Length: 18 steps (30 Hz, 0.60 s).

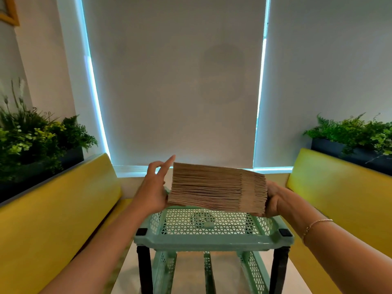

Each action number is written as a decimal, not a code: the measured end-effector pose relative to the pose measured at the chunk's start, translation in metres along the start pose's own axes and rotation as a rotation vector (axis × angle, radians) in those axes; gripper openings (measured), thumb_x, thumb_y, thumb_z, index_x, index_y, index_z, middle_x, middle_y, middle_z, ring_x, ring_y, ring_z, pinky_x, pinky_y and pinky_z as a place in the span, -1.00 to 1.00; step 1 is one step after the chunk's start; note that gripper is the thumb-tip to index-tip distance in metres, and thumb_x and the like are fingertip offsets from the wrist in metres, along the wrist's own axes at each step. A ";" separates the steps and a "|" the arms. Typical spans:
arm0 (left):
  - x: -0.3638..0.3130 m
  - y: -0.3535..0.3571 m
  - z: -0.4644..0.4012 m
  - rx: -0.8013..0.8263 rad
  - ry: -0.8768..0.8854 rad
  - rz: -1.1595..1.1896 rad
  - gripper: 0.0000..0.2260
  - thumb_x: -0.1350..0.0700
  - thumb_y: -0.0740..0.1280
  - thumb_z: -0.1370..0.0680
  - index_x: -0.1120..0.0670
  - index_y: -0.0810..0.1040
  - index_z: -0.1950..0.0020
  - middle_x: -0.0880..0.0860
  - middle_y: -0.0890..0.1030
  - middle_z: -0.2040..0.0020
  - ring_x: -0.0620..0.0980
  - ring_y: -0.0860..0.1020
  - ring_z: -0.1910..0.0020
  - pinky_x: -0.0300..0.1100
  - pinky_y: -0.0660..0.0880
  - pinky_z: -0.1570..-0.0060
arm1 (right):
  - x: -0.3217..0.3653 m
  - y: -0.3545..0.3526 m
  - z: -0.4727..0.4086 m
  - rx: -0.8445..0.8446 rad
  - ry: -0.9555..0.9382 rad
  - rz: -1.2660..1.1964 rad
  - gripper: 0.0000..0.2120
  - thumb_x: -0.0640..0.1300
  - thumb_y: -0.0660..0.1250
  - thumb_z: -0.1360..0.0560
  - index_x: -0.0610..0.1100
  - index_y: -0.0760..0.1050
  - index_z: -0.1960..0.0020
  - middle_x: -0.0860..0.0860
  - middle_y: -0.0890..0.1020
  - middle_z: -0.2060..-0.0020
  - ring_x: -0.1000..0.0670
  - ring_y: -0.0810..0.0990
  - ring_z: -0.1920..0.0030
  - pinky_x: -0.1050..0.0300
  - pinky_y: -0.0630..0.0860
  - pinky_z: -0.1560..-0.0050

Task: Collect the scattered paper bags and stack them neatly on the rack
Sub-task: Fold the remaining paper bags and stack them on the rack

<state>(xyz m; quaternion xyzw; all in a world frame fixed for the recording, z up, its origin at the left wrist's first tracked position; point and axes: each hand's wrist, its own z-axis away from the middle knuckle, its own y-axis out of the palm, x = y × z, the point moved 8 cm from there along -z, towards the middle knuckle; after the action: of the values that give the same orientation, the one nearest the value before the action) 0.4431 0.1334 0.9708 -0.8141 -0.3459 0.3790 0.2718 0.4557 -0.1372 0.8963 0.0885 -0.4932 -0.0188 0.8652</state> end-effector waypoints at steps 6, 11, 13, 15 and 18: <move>-0.013 0.010 0.000 0.087 0.123 0.353 -0.26 -0.21 0.58 -0.11 -0.23 0.40 -0.24 -0.03 0.51 -0.16 -0.21 0.51 -0.17 -0.30 0.40 -0.23 | -0.004 0.007 0.005 0.038 0.026 0.040 -0.75 -0.12 0.22 -0.51 -0.29 0.45 0.23 -0.20 0.60 0.43 -0.13 0.61 0.49 0.12 0.59 0.49; 0.007 0.017 -0.001 -0.004 -0.193 0.636 -0.62 0.30 0.51 -0.34 0.06 0.55 -0.09 -0.06 0.62 0.06 -0.16 0.57 0.07 -0.09 0.51 -0.13 | -0.001 0.027 0.003 0.235 0.011 0.159 -0.48 0.05 0.37 -0.32 -0.25 0.44 -0.15 -0.26 0.61 0.06 -0.29 0.61 0.07 -0.21 0.53 0.03; 0.011 0.017 -0.002 -0.044 -0.267 0.728 -0.66 0.34 0.47 -0.36 0.05 0.56 -0.05 -0.09 0.61 0.10 -0.18 0.55 0.10 -0.19 0.49 -0.06 | -0.001 0.026 0.002 0.236 0.024 0.199 -0.44 0.16 0.36 -0.30 -0.20 0.44 -0.13 -0.27 0.59 -0.02 -0.34 0.58 0.00 -0.24 0.54 0.06; 0.014 0.022 -0.003 -0.049 -0.317 0.832 -0.68 0.35 0.46 -0.36 0.02 0.54 0.01 -0.07 0.61 0.10 -0.14 0.56 0.09 -0.17 0.47 -0.07 | -0.001 0.019 -0.002 0.189 0.032 0.318 -0.36 0.29 0.31 -0.31 -0.18 0.42 -0.15 -0.26 0.49 -0.15 -0.33 0.54 -0.09 -0.19 0.59 0.04; 0.018 0.031 0.000 -0.016 -0.385 0.935 -0.69 0.34 0.44 -0.37 0.05 0.53 -0.02 -0.02 0.62 0.06 -0.05 0.57 0.02 -0.10 0.45 -0.17 | 0.008 0.014 -0.006 0.102 -0.096 0.404 -0.50 0.33 0.17 -0.43 -0.13 0.44 0.06 -0.16 0.50 0.04 -0.15 0.52 0.06 0.02 0.50 0.06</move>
<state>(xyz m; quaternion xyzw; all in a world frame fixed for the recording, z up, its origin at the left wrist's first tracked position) 0.4631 0.1285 0.9414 -0.7994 0.0091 0.6007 -0.0022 0.4643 -0.1238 0.9024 0.0304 -0.5420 0.1759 0.8212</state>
